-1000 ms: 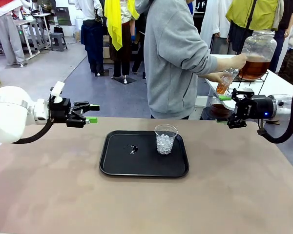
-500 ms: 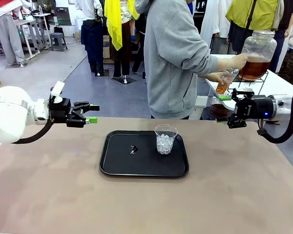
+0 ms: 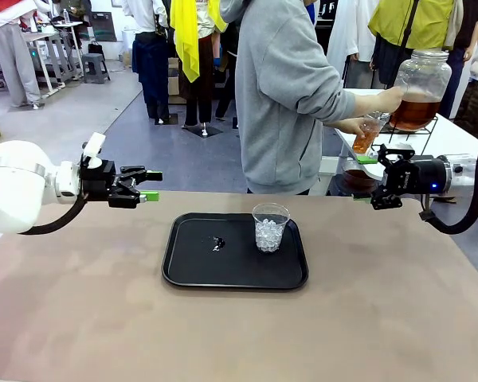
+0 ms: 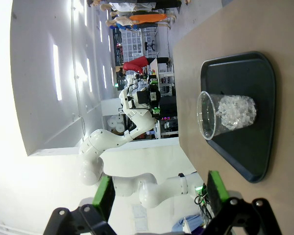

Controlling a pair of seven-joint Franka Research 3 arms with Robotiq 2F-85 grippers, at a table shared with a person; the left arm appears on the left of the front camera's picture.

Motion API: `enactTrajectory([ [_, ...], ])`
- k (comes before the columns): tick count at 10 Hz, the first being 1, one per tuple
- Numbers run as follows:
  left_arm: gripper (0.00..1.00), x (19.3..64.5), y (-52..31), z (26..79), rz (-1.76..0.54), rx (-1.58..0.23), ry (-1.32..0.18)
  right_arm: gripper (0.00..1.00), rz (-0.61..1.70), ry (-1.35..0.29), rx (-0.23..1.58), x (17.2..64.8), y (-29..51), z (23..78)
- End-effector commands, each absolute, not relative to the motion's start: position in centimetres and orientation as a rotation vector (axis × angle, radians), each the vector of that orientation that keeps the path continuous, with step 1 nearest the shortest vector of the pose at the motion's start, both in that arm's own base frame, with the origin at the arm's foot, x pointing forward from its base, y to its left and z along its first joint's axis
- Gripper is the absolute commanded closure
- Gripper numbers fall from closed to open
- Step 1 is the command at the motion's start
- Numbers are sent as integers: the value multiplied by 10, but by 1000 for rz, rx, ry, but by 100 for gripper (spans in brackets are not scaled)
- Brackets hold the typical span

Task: Pour the drink into the iced cup.
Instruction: Pick up the iced cup indicated by the human and present it to them.

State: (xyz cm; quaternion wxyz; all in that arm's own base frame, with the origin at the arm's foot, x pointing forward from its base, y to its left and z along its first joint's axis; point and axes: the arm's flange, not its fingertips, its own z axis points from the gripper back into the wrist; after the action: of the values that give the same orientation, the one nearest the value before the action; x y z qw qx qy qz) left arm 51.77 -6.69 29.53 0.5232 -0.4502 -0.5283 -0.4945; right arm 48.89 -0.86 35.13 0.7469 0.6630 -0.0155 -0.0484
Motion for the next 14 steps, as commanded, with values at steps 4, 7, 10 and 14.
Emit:
enactTrajectory([
  [4,0,518,-67,297,-1184,-1084,-1268,0,-106,-41,1445,490,-8,352],
  [7,0,518,-67,297,-1184,-1084,-1268,0,-106,-41,1445,490,-8,352],
  [10,0,518,-67,297,-1184,-1084,-1268,0,-106,-41,1445,490,-8,352],
  [14,0,518,-67,297,-1184,-1084,-1268,0,-106,-41,1445,490,-8,352],
])
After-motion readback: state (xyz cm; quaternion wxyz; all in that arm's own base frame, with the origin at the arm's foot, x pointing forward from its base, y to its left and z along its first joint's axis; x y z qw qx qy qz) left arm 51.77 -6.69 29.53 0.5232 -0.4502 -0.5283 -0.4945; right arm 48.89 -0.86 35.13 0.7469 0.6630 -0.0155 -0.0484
